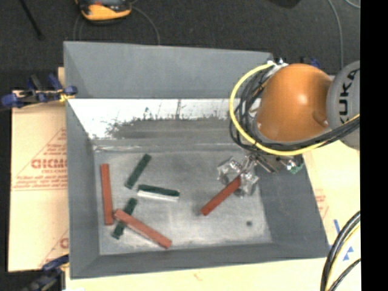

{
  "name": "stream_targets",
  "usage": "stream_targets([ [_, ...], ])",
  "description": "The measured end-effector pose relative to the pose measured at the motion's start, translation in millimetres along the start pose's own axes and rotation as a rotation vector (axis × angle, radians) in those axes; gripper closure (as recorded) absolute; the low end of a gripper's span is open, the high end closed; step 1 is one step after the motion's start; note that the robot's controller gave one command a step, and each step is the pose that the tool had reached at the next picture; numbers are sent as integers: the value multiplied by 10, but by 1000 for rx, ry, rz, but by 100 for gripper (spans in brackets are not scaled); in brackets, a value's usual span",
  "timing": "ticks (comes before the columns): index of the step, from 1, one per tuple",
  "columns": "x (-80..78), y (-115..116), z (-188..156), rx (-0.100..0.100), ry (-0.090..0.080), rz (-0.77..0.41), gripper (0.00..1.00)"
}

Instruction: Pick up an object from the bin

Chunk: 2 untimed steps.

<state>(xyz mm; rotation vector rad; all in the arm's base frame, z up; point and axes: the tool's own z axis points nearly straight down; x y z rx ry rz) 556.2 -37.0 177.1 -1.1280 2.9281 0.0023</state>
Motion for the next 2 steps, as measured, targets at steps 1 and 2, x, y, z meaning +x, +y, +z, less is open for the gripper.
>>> stream_targets([
  [1, 0, 0, 0, 0, 0, 0, 100],
  [2, -46, -293, -1446, 1, 2, -378, 100],
])
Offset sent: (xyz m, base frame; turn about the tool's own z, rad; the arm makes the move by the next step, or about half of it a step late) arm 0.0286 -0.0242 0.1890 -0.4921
